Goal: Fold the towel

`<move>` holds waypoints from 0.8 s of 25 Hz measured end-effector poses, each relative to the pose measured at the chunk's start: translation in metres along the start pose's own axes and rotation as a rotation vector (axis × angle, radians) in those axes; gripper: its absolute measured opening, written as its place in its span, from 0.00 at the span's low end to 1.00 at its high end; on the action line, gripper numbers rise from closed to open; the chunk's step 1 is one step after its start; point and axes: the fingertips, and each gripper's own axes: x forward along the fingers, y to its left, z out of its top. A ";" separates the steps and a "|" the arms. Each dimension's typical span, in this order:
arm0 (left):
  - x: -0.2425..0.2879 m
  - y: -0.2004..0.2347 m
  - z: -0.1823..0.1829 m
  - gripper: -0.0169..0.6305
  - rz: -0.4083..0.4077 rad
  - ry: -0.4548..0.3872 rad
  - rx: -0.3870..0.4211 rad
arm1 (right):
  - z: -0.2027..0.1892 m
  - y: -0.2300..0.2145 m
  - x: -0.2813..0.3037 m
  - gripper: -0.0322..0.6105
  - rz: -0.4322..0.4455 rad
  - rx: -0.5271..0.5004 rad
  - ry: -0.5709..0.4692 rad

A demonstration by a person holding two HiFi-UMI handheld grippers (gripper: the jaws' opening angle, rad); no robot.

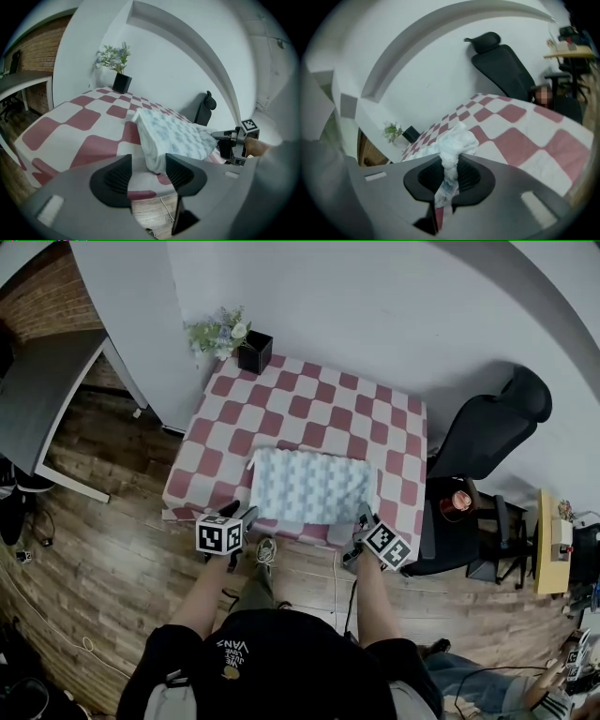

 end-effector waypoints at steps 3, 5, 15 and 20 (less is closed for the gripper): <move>-0.005 0.001 -0.001 0.34 0.000 -0.013 -0.014 | 0.005 0.044 -0.001 0.12 0.027 -0.290 -0.009; -0.008 0.002 -0.002 0.34 0.005 -0.022 -0.023 | 0.001 0.082 0.000 0.12 0.075 -0.487 -0.010; -0.044 0.021 -0.014 0.34 0.059 -0.102 -0.092 | -0.098 0.225 0.013 0.12 0.358 -1.164 0.060; -0.065 0.037 -0.030 0.34 0.102 -0.120 -0.129 | -0.150 0.240 0.022 0.12 0.424 -1.354 0.124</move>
